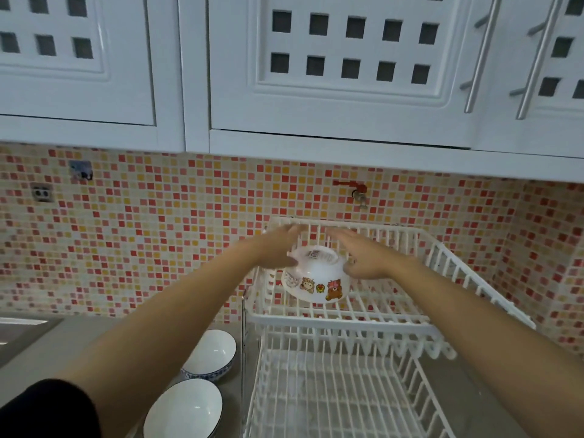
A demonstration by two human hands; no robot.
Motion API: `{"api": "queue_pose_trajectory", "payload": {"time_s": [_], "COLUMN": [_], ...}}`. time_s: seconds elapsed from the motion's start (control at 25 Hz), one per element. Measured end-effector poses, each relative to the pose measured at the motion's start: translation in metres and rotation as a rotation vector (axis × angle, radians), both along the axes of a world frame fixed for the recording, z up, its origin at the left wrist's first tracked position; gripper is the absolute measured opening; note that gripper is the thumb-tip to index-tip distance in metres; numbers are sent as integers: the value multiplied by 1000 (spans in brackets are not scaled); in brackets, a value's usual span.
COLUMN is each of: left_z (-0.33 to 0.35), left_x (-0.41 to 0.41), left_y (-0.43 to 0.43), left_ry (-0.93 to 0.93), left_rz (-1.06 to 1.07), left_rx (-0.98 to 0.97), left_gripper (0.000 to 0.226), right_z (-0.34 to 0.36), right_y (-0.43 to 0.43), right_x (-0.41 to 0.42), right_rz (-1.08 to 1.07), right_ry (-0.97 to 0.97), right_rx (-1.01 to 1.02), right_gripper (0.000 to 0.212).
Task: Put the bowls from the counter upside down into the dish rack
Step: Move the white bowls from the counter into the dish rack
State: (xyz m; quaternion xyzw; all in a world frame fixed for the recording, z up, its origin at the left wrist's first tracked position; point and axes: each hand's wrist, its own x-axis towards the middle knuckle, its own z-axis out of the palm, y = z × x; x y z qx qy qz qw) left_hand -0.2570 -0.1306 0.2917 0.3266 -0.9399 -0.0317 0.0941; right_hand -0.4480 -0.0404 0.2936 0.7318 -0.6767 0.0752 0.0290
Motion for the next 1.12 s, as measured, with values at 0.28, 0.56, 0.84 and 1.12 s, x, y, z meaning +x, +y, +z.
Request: {"api": "queue_pose_trajectory", "payload": {"time_s": [0.28, 0.56, 0.84, 1.12], "left_z": [11, -84, -251, -338], "left_x": [126, 285, 388, 407], "left_y": [-27, -29, 13, 59], "left_ry": [175, 87, -52, -76], "left_rz": [279, 599, 756, 849], "left_rx": [-41, 134, 449, 680], "left_gripper": [54, 55, 46, 45], "right_z": [22, -76, -277, -343], "right_y": [-35, -76, -37, -3], "right_x": [138, 315, 403, 430], "right_rz": [152, 209, 31, -226], "right_ry": [-42, -232, -296, -462], "right_rx": [-224, -99, 308, 610], "right_gripper": [61, 55, 53, 50]}}
